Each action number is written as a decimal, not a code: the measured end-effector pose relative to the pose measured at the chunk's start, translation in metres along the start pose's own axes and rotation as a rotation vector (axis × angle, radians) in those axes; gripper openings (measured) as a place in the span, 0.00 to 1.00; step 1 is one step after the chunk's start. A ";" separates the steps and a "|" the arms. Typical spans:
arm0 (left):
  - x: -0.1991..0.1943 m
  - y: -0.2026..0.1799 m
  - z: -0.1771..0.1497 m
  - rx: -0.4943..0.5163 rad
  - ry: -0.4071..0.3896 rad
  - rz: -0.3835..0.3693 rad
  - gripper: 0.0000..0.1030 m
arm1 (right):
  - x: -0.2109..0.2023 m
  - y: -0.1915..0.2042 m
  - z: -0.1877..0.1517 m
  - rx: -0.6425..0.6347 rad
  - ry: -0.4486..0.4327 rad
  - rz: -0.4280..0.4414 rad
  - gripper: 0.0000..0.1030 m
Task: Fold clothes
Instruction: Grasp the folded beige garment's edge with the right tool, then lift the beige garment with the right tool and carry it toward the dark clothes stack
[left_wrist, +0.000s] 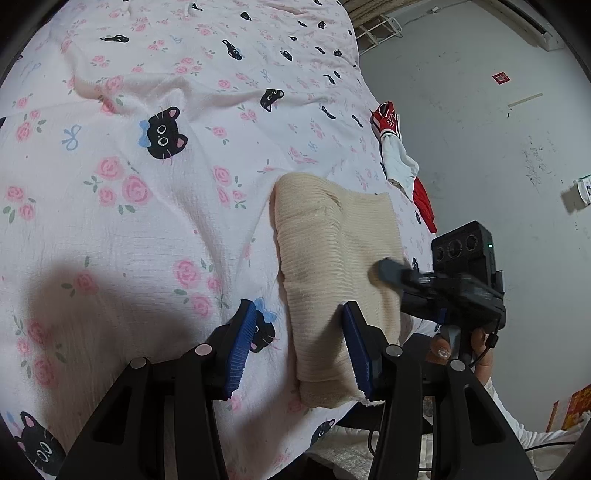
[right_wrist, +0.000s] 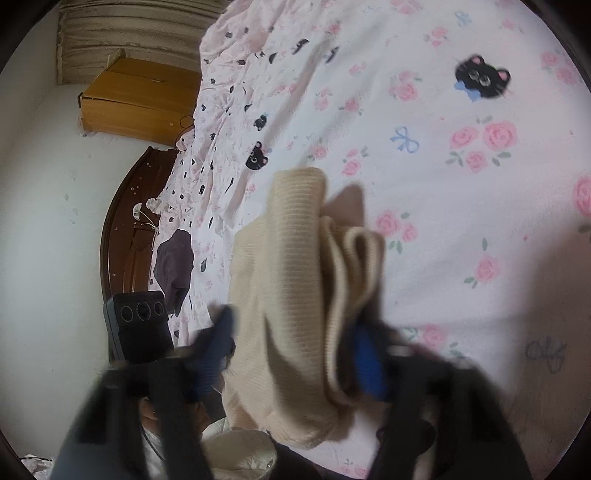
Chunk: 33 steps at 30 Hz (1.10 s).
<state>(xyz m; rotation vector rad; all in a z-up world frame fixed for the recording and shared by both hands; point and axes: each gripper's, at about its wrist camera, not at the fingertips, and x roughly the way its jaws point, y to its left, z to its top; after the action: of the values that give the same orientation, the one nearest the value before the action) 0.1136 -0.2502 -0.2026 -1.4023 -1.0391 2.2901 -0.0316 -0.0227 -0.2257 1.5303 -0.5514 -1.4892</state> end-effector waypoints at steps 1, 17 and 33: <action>0.000 0.000 0.000 -0.001 0.001 -0.001 0.42 | 0.001 -0.004 0.000 0.018 0.007 0.006 0.23; 0.006 0.002 0.008 -0.094 0.017 -0.179 0.68 | -0.019 -0.015 0.002 0.039 -0.040 0.055 0.18; 0.051 -0.044 0.010 0.033 0.086 -0.081 0.37 | -0.025 -0.030 0.000 0.064 -0.042 0.049 0.18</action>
<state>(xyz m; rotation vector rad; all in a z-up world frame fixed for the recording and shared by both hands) 0.0735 -0.1952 -0.2031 -1.4063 -1.0088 2.1606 -0.0438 0.0127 -0.2368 1.5264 -0.6630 -1.4819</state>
